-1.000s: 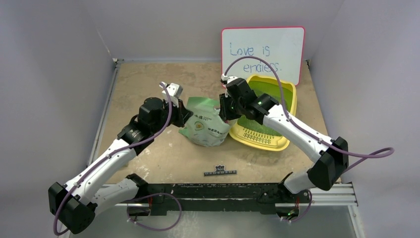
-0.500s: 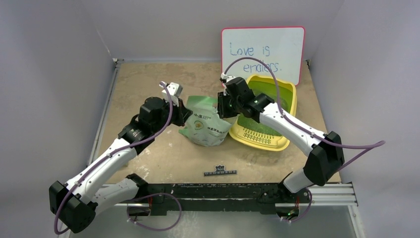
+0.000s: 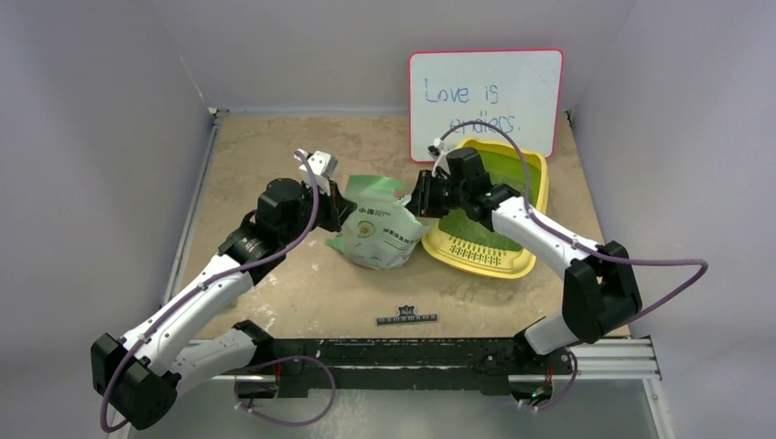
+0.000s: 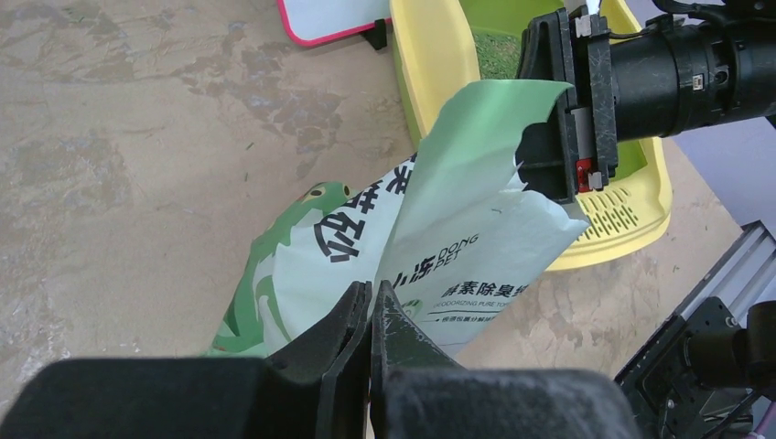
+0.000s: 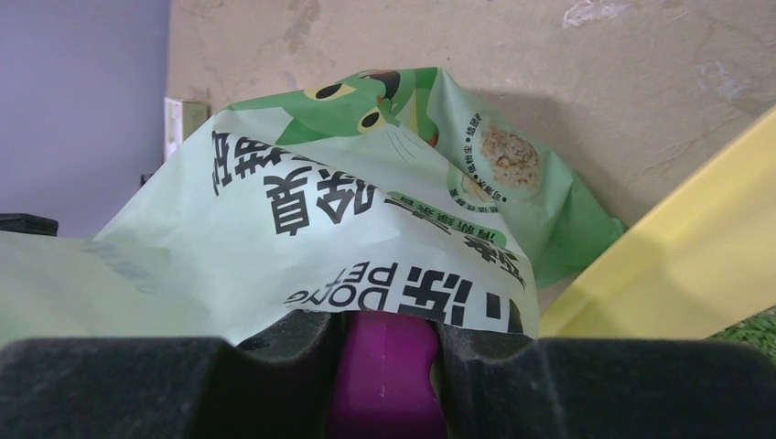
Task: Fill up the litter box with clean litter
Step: 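Scoop the cat litter from the cat litter bag.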
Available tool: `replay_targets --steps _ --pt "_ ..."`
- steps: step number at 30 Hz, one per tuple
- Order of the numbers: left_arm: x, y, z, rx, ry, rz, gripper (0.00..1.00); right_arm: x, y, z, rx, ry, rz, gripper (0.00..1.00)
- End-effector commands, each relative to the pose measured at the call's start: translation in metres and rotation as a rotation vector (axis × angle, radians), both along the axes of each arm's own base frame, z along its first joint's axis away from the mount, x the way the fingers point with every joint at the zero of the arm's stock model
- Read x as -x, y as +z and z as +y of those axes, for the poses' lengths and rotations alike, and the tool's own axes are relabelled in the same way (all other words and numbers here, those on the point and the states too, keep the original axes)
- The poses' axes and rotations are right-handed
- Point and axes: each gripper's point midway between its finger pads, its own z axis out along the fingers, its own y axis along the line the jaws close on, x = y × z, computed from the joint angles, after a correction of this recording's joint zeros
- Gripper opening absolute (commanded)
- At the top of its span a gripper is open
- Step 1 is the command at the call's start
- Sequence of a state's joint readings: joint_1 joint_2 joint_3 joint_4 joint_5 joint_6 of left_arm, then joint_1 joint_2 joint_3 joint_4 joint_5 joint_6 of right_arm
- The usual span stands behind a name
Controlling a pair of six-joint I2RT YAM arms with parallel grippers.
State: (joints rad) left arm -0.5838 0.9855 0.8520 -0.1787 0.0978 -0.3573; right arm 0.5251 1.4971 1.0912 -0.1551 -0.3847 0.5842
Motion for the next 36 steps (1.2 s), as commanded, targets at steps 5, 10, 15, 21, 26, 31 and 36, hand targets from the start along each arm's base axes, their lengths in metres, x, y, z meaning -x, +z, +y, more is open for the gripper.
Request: replay_targets --steps 5,10,15,21,26,31,36 --pt "-0.006 0.029 -0.010 0.063 -0.015 -0.057 0.00 0.026 0.066 0.029 -0.401 0.161 0.049 0.00" --pt "-0.007 0.031 -0.010 0.066 -0.015 -0.059 0.00 0.024 0.084 0.008 -0.485 0.127 0.036 0.00" --pt "-0.006 0.030 -0.009 0.063 -0.012 -0.056 0.00 0.030 0.097 -0.018 -0.558 0.093 0.051 0.00" --pt "-0.006 0.030 -0.008 0.061 -0.009 -0.059 0.00 0.039 0.082 -0.046 -0.522 0.033 0.100 0.00" --pt "-0.004 0.033 -0.006 0.072 -0.003 -0.070 0.00 0.044 0.078 -0.068 -0.557 -0.016 0.109 0.00" --pt "-0.004 0.035 -0.007 0.076 -0.007 -0.077 0.00 0.050 0.077 -0.083 -0.624 -0.021 0.142 0.00" --pt "-0.005 0.036 -0.007 0.078 -0.010 -0.079 0.00 0.051 0.074 -0.100 -0.691 -0.063 0.167 0.00"
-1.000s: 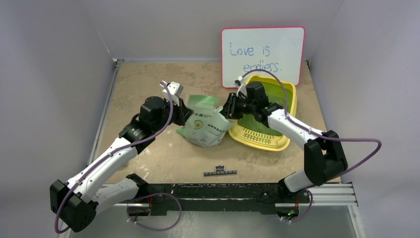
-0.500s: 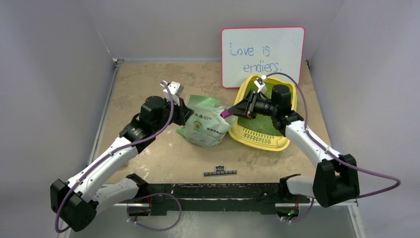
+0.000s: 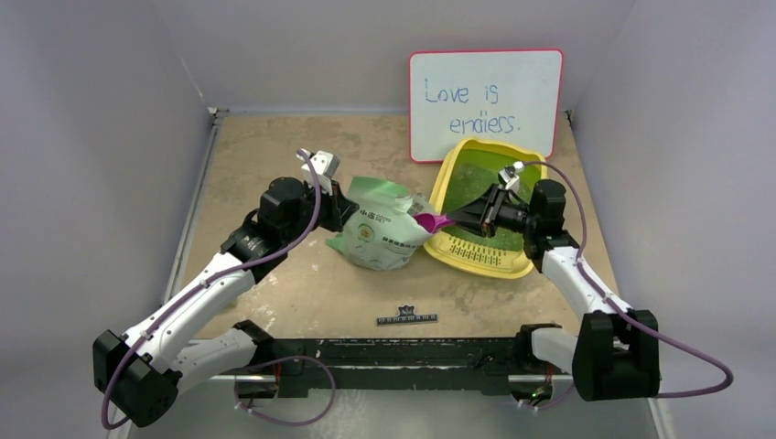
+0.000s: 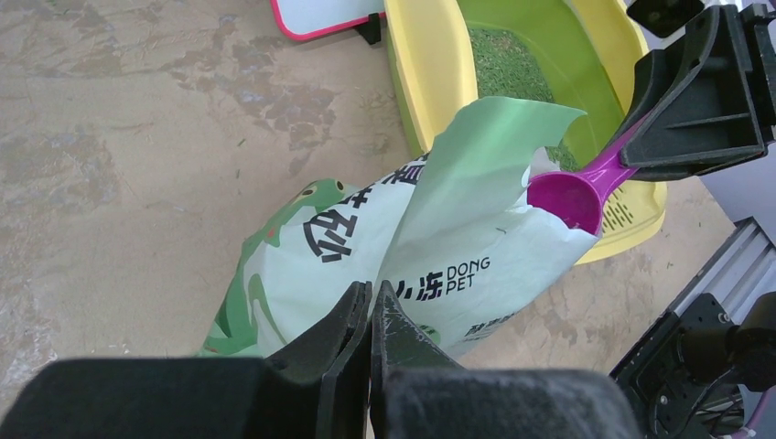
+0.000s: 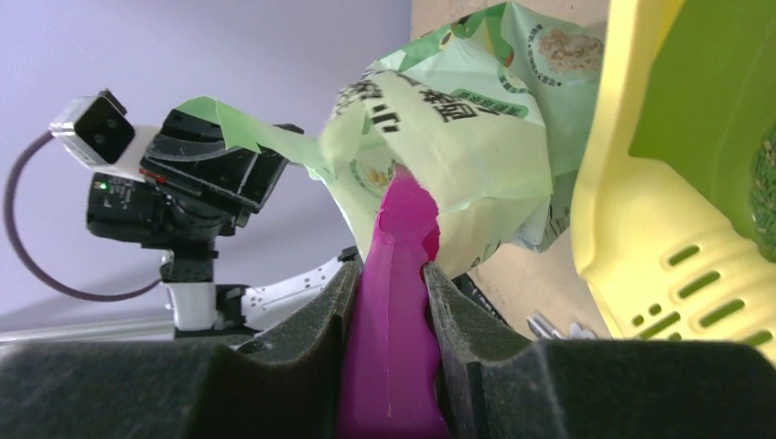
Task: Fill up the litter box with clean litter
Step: 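Scoop the cat litter from the cat litter bag.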
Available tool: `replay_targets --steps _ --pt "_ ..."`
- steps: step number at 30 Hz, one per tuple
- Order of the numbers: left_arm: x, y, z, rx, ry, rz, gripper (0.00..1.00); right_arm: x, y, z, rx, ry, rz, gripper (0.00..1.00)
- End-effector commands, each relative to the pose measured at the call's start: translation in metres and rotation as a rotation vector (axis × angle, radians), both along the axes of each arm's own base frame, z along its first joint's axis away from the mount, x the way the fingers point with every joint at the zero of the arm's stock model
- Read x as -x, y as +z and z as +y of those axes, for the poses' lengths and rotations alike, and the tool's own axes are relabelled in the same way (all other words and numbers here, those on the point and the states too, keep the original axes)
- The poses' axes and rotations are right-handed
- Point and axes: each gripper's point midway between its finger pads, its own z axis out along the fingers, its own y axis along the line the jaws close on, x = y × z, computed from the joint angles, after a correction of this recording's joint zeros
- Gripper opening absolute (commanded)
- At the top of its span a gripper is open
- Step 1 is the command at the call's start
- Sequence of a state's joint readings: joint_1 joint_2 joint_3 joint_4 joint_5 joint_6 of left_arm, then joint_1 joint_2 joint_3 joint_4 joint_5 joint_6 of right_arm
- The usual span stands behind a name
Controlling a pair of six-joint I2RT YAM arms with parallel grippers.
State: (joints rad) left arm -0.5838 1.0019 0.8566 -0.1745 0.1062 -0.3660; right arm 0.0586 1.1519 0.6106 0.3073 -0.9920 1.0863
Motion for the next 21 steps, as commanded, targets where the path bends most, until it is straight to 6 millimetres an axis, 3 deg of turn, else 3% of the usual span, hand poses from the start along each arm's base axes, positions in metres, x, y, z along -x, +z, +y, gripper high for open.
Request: replay_targets --steps 1,9,21 --pt "-0.003 0.038 -0.004 0.074 -0.006 -0.092 0.00 0.015 0.023 -0.007 -0.083 0.052 -0.044 0.00" --pt "-0.003 0.038 -0.005 0.069 -0.012 -0.095 0.00 0.010 0.019 -0.039 -0.122 -0.041 -0.021 0.00" --pt "-0.006 0.040 -0.010 0.074 -0.023 -0.100 0.00 0.002 0.013 -0.043 -0.144 -0.094 -0.006 0.00"
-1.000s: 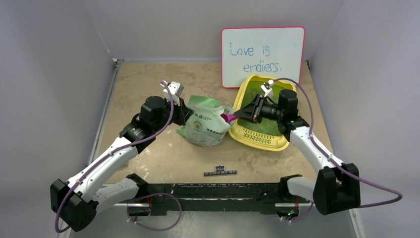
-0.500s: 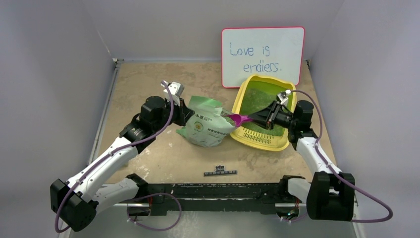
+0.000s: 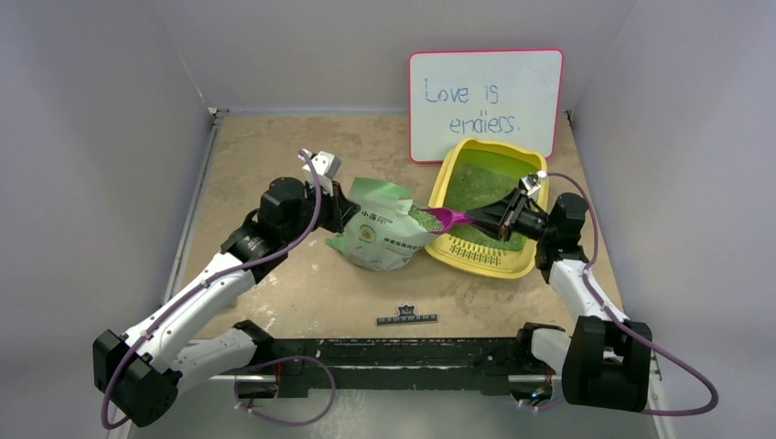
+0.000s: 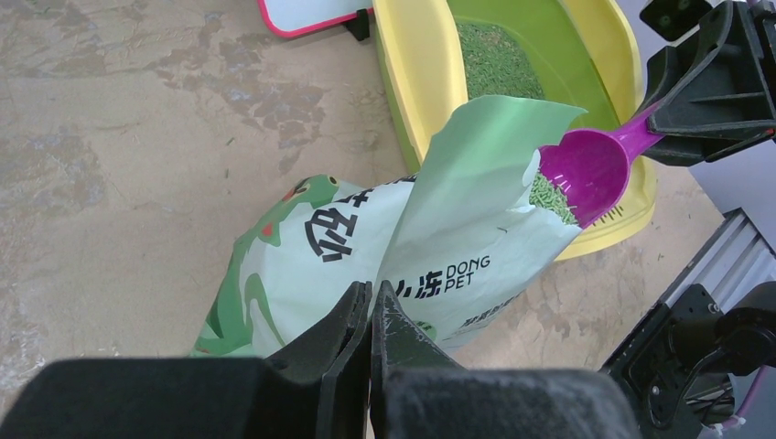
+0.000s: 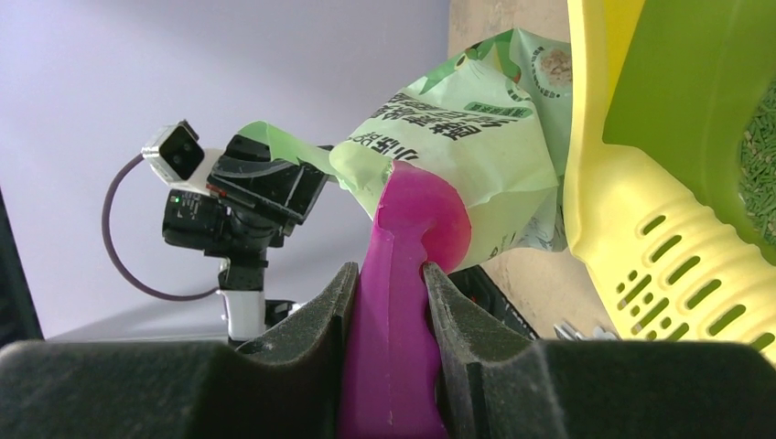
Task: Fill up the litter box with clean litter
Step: 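Scoop the cat litter from the cat litter bag.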
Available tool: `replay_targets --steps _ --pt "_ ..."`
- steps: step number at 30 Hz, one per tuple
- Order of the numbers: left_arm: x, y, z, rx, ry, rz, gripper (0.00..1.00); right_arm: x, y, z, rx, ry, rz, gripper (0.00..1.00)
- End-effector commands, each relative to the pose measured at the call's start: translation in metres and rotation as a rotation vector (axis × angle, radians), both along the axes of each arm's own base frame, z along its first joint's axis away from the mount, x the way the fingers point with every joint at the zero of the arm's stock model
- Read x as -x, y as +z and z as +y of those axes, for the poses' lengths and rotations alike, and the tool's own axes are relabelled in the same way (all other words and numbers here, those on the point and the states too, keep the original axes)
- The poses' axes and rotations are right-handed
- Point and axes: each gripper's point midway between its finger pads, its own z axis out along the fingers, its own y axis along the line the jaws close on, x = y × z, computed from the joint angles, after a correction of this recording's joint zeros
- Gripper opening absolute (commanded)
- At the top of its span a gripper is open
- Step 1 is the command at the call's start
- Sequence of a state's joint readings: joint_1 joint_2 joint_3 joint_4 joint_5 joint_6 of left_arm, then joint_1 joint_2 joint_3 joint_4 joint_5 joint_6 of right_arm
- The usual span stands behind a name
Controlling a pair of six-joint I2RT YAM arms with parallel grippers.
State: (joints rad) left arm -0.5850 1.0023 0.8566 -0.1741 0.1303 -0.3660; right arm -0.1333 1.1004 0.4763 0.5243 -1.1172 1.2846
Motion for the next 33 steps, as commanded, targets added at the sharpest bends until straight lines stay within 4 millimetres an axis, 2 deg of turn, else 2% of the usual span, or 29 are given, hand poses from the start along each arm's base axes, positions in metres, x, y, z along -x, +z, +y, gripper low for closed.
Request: replay_targets --steps 1,4,7,12,14,17,20,22,27,29,31,33 --pt "-0.010 0.039 -0.007 0.070 0.000 -0.102 0.00 -0.001 0.005 -0.002 0.008 -0.005 -0.029 0.00" --pt "-0.011 0.039 -0.009 0.069 -0.006 -0.099 0.00 -0.002 0.002 -0.004 0.083 -0.019 -0.027 0.00" --pt "-0.011 0.040 -0.009 0.070 -0.007 -0.101 0.00 0.001 0.007 -0.006 0.133 -0.014 -0.040 0.00" --pt "-0.011 0.042 -0.009 0.071 -0.011 -0.109 0.00 -0.006 0.019 -0.006 0.103 -0.031 -0.067 0.00" --pt "-0.010 0.043 -0.009 0.069 -0.013 -0.114 0.00 -0.007 0.021 0.000 0.055 -0.042 -0.062 0.00" --pt "-0.010 0.041 -0.008 0.060 -0.013 -0.115 0.00 -0.007 0.024 0.019 0.048 -0.025 -0.066 0.00" --pt "-0.010 0.042 -0.009 0.065 -0.017 -0.116 0.00 -0.002 0.014 0.024 0.043 -0.009 -0.027 0.00" --pt "-0.010 0.042 -0.009 0.065 -0.019 -0.115 0.00 -0.003 0.012 0.019 -0.005 -0.050 -0.001 0.00" --pt "-0.009 0.039 -0.007 0.054 -0.015 -0.115 0.00 -0.008 0.011 0.022 -0.052 -0.072 -0.017 0.00" --pt "-0.010 0.040 -0.009 0.061 -0.017 -0.115 0.00 0.000 0.009 0.024 -0.071 -0.043 0.011 0.00" --pt "-0.010 0.041 -0.009 0.062 -0.018 -0.112 0.00 -0.003 0.007 0.008 -0.085 -0.097 0.023 0.00" --pt "-0.010 0.040 -0.009 0.063 -0.015 -0.112 0.00 -0.011 0.013 0.002 -0.077 -0.141 -0.015 0.00"
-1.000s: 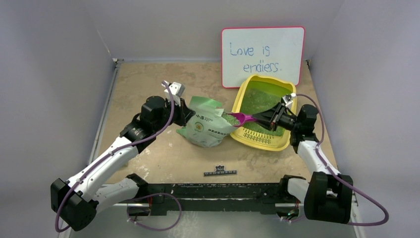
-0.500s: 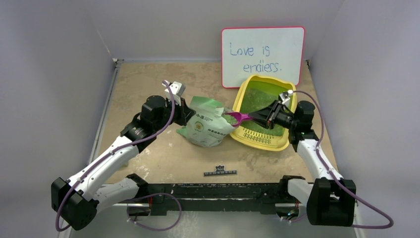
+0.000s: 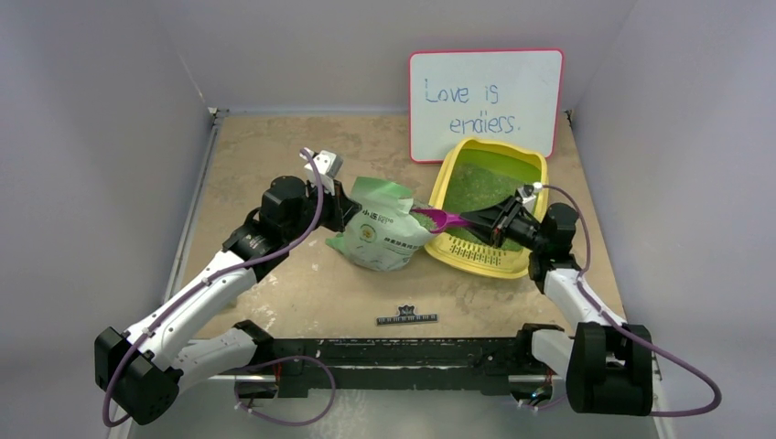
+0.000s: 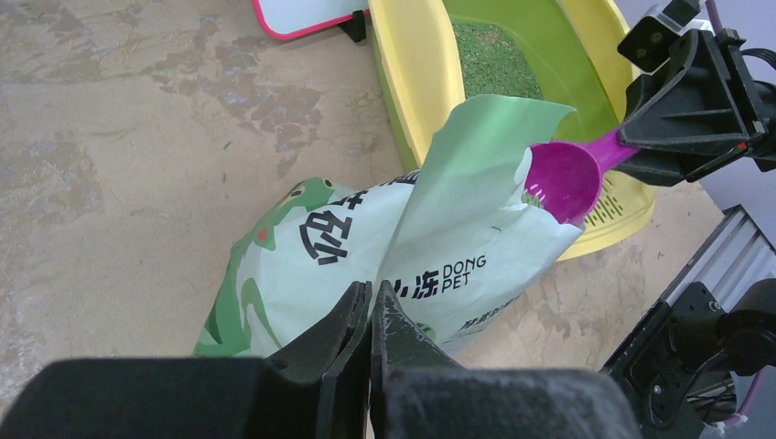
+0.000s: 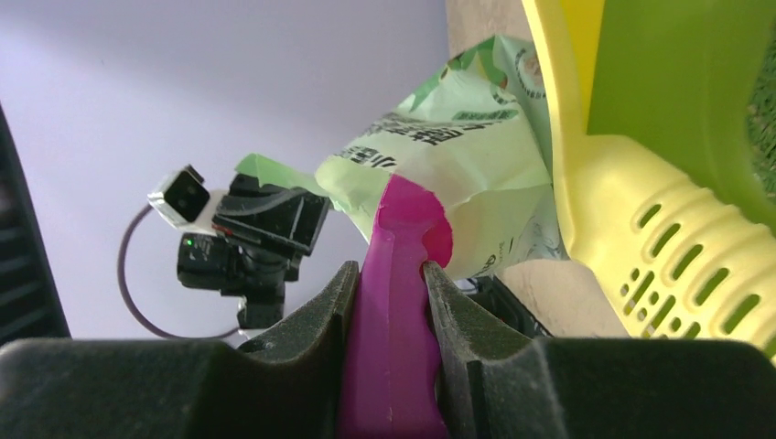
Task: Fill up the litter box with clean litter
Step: 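Scoop the cat litter from the cat litter bag.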
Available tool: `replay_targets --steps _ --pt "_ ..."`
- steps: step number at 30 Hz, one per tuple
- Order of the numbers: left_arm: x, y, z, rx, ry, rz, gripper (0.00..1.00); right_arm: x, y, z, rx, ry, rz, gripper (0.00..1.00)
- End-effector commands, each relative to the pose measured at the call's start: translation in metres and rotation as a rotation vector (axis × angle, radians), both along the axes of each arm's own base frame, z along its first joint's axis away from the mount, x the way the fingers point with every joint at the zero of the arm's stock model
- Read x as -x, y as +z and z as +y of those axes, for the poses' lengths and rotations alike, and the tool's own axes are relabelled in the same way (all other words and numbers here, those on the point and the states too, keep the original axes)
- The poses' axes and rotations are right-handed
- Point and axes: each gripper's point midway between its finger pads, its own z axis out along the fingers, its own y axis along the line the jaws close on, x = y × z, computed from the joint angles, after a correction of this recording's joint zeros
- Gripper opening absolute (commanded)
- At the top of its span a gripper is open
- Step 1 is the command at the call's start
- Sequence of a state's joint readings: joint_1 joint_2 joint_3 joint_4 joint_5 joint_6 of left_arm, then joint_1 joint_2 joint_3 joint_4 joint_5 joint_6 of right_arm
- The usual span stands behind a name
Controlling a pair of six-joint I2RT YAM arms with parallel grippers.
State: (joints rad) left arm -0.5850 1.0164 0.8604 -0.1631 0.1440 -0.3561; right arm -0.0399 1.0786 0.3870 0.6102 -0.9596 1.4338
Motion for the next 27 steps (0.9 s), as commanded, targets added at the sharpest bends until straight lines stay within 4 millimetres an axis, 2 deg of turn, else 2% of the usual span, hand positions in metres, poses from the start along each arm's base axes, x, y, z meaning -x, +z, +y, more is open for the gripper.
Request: replay_targets --steps 1,3,6,7,9,12,18,27 --pt "-0.009 0.040 -0.005 0.066 0.002 -0.109 0.00 -0.009 0.030 -0.008 -0.008 -0.036 -0.128 0.00" --pt "-0.010 0.038 -0.005 0.063 0.003 -0.107 0.00 -0.002 0.032 -0.001 -0.008 0.032 -0.117 0.00" --pt "-0.011 0.040 -0.007 0.066 -0.003 -0.106 0.00 -0.005 0.030 -0.013 -0.017 -0.046 -0.106 0.00" --pt "-0.011 0.040 -0.008 0.069 -0.004 -0.106 0.00 -0.008 0.032 -0.014 -0.009 -0.055 -0.121 0.00" --pt "-0.011 0.040 -0.008 0.069 -0.005 -0.106 0.00 -0.001 0.029 -0.009 -0.010 -0.007 -0.104 0.00" --pt "-0.011 0.041 -0.008 0.070 -0.004 -0.110 0.00 0.001 0.027 -0.016 -0.032 -0.028 -0.085 0.00" --pt "-0.009 0.041 -0.005 0.065 0.004 -0.113 0.00 0.004 0.026 -0.017 -0.031 -0.020 -0.079 0.00" --pt "-0.011 0.044 -0.003 0.064 0.015 -0.122 0.00 0.004 0.038 -0.028 -0.039 -0.060 -0.082 0.00"
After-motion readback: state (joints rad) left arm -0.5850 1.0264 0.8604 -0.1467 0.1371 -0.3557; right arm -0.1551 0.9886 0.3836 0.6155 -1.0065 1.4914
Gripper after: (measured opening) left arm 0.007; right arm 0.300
